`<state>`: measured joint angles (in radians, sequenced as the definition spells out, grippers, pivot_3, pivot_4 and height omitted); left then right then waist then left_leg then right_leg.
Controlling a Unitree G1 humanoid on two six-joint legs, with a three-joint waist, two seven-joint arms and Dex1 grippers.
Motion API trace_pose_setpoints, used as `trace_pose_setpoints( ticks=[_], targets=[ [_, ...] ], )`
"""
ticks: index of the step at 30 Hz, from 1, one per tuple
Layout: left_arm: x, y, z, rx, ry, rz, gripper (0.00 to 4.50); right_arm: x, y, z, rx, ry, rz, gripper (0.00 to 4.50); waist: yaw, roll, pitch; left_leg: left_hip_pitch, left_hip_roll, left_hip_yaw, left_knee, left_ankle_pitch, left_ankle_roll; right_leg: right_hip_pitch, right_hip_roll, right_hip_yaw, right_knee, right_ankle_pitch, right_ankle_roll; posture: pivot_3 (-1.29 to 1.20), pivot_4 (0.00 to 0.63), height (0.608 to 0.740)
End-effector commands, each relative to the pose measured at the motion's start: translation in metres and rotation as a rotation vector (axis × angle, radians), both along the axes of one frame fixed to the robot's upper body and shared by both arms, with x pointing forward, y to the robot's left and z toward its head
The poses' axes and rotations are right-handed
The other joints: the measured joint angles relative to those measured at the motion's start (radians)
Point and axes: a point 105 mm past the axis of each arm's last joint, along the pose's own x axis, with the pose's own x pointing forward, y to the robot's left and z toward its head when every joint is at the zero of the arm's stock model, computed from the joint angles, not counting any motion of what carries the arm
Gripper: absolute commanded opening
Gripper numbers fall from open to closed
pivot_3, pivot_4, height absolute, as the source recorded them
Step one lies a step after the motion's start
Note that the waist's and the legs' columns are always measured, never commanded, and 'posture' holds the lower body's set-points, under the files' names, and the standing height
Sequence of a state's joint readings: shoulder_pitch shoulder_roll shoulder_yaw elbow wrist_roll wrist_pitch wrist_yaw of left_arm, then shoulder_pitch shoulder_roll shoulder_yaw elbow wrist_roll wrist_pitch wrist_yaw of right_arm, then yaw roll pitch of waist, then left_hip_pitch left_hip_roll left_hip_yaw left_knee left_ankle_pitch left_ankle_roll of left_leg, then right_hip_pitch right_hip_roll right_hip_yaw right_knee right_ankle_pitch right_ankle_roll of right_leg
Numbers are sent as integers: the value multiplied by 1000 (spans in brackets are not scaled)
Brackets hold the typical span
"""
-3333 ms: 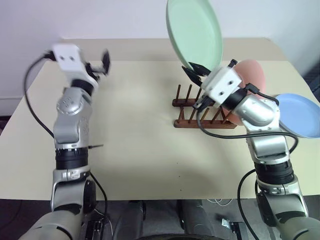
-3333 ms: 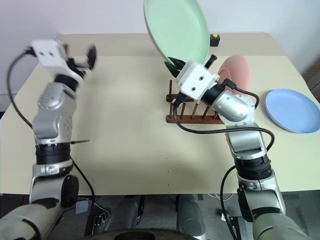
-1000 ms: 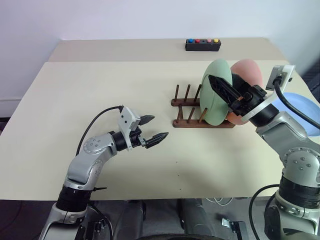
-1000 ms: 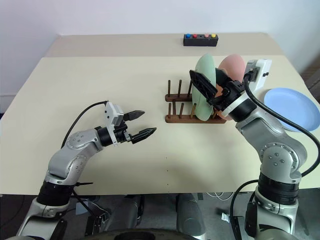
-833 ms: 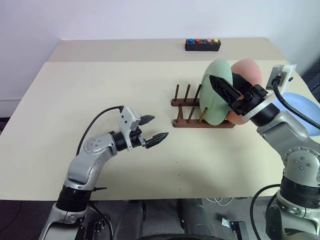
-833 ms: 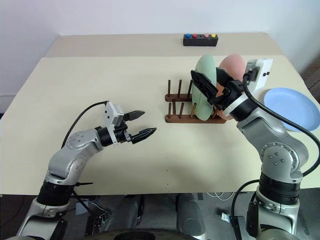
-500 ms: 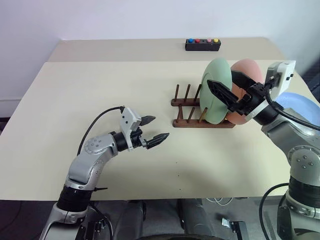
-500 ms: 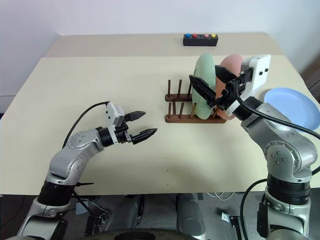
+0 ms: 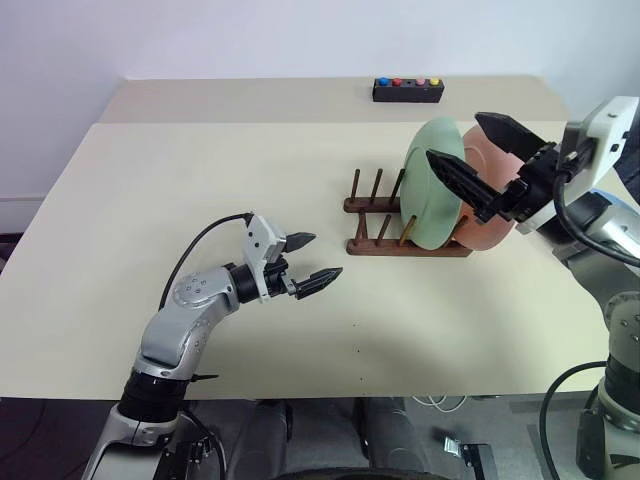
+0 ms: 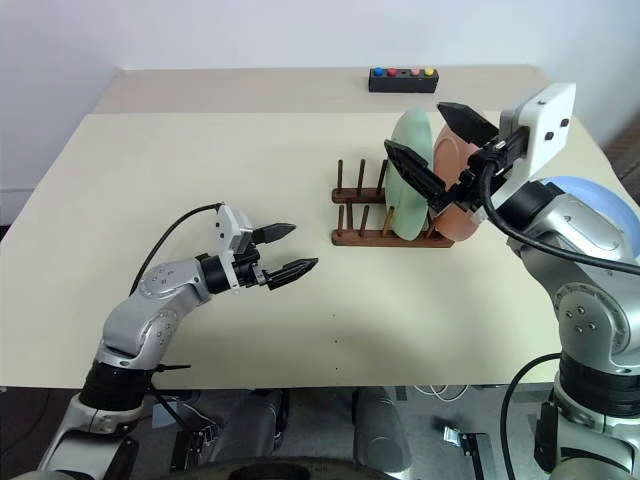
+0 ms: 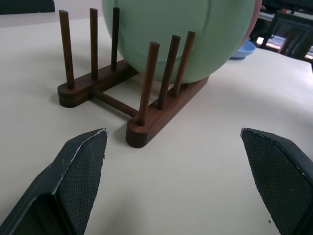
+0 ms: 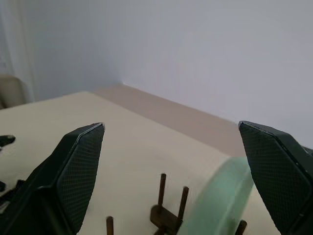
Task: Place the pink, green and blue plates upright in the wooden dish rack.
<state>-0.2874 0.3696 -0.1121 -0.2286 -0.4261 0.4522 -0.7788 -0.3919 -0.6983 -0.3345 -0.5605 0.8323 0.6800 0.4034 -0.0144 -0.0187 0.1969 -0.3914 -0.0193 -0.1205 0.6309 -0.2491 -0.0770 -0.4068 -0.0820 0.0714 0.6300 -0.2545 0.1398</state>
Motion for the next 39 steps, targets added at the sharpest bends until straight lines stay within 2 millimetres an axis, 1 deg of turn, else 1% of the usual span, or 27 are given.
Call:
trace_pose_setpoints(
  ticks=[1, 3, 4, 6, 7, 8, 9, 10, 11, 12, 15, 16, 17, 19, 21, 23, 27, 31, 32, 35, 36, 38, 39],
  targets=[
    [-1, -4, 7, -13, -31, -23, 4500, -8, -7, 19, -27, -101, -40, 4466, 0, 0, 0, 0, 0, 0, 0, 0, 0, 0, 0, 0, 0, 0, 0, 0, 150, 740],
    [0, -5, 7, -14, -31, -27, 4500, -11, -28, 33, -67, -164, -137, 4466, 1, 0, 0, 0, 0, 0, 0, 0, 0, 0, 0, 0, 0, 0, 0, 0, 150, 740],
    [-1, -5, 8, -15, -30, -29, 4500, -13, -39, 38, -102, -182, -182, 4466, 5, 1, 0, 0, 0, 0, 0, 0, 0, 0, 0, 0, 0, 0, 0, 0, 150, 740],
    [-2, -6, 8, -16, -31, -32, 4500, -17, -54, 41, -154, -192, -236, 4466, 6, 0, 0, -1, 0, 0, 0, 0, 0, 0, 0, 0, -1, 0, 0, 0, 150, 740],
    [-3, -6, 8, -22, -30, -45, 4500, -23, -72, 44, -191, -187, -281, 4466, 8, 0, 0, -1, 0, 0, 0, 0, 0, 0, 0, 0, -1, 0, 0, 0, 150, 740],
    [-4, -7, 9, -26, -29, -56, 4500, -29, -83, 47, -216, -184, -310, 4466, 7, 0, 0, -1, 0, 0, 0, 0, 0, 1, 0, 0, -2, 0, 0, 0, 150, 740],
    [-9, -8, 6, -11, -28, -88, 4500, -36, -98, 43, -276, -149, -345, 4466, 8, 0, 0, 0, 0, 0, 0, -1, 1, 1, 0, 0, -2, 0, 0, 0, 150, 740],
    [-12, -9, 4, 1, -28, -111, 4500, -41, -107, 40, -317, -122, -362, 4466, 9, 0, 0, -1, 0, 0, 0, -1, 1, 1, 0, 0, -2, 0, 0, 0, 150, 740],
    [-14, -10, 2, 11, -27, -125, 4500, -44, -111, 37, -343, -103, -367, 4466, 6, 0, 0, 0, 0, 0, 0, -1, 2, 1, 0, 0, -2, 0, 0, 0, 150, 740],
    [-16, -11, 1, 15, -30, -146, 4500, -47, -117, 28, -401, -62, -386, 4466, 2, 1, 0, 0, 0, 1, 0, -1, 2, 2, 0, 0, -2, 0, 0, 0, 150, 740],
    [-18, -17, 1, 11, -34, -181, 4500, -48, -148, -18, -628, 139, -501, 4466, 1, 2, -1, 2, 0, 2, 0, -1, 2, 3, 0, 1, -2, -1, 0, 0, 150, 740],
    [-18, -18, 2, 10, -37, -186, 4500, -49, -155, -28, -681, 175, -526, 4466, 0, 1, -1, 2, 0, 2, 0, -1, 2, 3, 0, 1, -2, -2, -2, 0, 150, 740],
    [-18, -19, 2, 8, -40, -192, 4500, -49, -163, -40, -720, 214, -554, 4466, 0, 1, -1, 2, 0, 2, 1, -1, 2, 3, 0, 1, -2, -2, -2, 0, 150, 740],
    [-19, -19, 3, 5, -43, -196, 4500, -48, -170, -50, -754, 245, -577, 4466, -4, 2, -1, 2, 0, 5, 2, -1, 2, 3, 0, 3, -2, -2, -3, 0, 150, 740],
    [-18, -19, 3, 5, -44, -196, 4500, -41, -184, -77, -803, 297, -622, 4466, -5, 1, -1, 3, 0, 5, 2, -1, 2, 3, 0, 4, -2, -2, -3, 0, 150, 740],
    [-18, -20, 3, 6, -45, -195, 4500, -34, -193, -96, -834, 322, -643, 4466, -3, 1, -1, 3, 0, 5, 2, -1, 2, 3, 0, 4, -2, -2, -3, 0, 150, 740],
    [-18, -18, 3, 9, -48, -188, 4500, -17, -204, -116, -867, 328, -661, 4466, -3, 2, -1, 2, 0, 5, 2, -1, 2, 3, 0, 4, -2, -2, -3, 0, 150, 740],
    [-17, -15, 3, 13, -57, -165, 4500, 2, -216, -145, -882, 388, -666, 4466, -5, 2, -1, 3, 0, 5, 2, -1, 2, 3, 0, 4, -2, -2, -2, 0, 150, 740],
    [-17, -15, 3, 14, -58, -160, 4500, 4, -219, -148, -891, 394, -674, 4466, -5, 2, -1, 3, 0, 5, 2, -1, 2, 3, 0, 4, -2, -2, -2, 0, 150, 740],
    [-17, -13, 3, 11, -57, -145, 4500, 15, -233, -151, -843, 404, -735, 4466, -3, 3, -1, 2, 0, 5, 2, -1, 2, 3, 0, 4, -2, -1, 0, 0, 150, 740],
    [-17, -12, 2, 11, -56, -142, 4500, 17, -237, -153, -844, 409, -745, 4241, -3, 3, -1, 3, 0, 5, 2, -1, 2, 3, 0, 4, -2, -1, 0, 0, 150, 740],
    [-18, -12, 2, 11, -56, -139, 4500, 19, -241, -160, -855, 431, -743, 3633, -3, 3, -1, 3, 0, 5, 2, -1, 2, 3, 0, 4, -2, -1, 0, 0, 150, 740],
    [-18, -13, 2, 11, -56, -137, 4500, 19, -242, -162, -858, 435, -741, 3048, -3, 3, -1, 3, 0, 5, 2, -1, 2, 3, 0, 4, -1, -1, 0, 0, 150, 740]
  ],
)
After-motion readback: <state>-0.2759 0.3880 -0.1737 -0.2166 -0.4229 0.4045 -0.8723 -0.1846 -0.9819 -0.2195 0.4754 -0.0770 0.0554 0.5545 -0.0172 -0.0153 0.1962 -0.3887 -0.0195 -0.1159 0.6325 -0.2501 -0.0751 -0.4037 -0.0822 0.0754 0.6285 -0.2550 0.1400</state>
